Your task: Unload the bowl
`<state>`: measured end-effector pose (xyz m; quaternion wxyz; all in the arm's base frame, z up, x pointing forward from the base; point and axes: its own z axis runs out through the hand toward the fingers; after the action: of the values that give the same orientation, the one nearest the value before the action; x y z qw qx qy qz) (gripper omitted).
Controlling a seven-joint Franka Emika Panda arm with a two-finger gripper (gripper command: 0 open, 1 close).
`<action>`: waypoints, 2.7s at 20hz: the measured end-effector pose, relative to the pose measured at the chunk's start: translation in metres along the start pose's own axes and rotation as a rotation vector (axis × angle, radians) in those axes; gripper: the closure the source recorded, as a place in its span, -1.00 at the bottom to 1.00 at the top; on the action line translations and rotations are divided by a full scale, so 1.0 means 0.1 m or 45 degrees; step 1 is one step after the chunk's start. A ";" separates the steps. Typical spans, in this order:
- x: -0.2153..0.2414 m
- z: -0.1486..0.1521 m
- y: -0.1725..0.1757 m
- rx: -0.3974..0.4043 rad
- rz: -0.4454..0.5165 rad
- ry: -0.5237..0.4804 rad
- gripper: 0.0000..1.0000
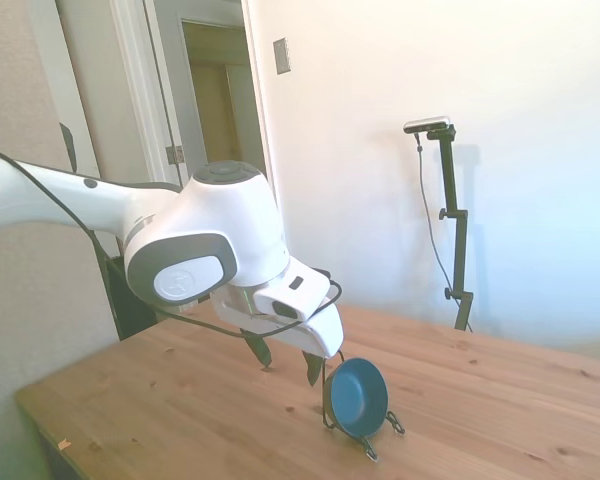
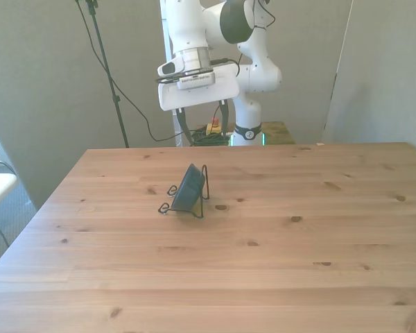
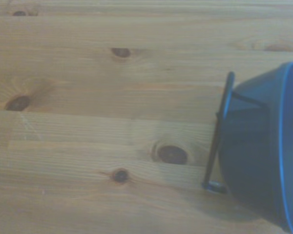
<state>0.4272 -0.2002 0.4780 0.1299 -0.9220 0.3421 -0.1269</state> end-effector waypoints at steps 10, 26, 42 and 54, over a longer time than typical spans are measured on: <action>0.15 -0.04 0.13 0.006 0.004 0.011 -1.00; 0.65 0.31 0.36 0.094 -0.146 -0.140 -1.00; 0.71 0.61 0.32 0.223 -0.255 -0.204 -1.00; 0.69 0.73 0.42 0.242 -0.199 -0.206 1.00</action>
<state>0.4761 -0.2657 0.4059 0.2335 -0.9365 0.2443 -0.0937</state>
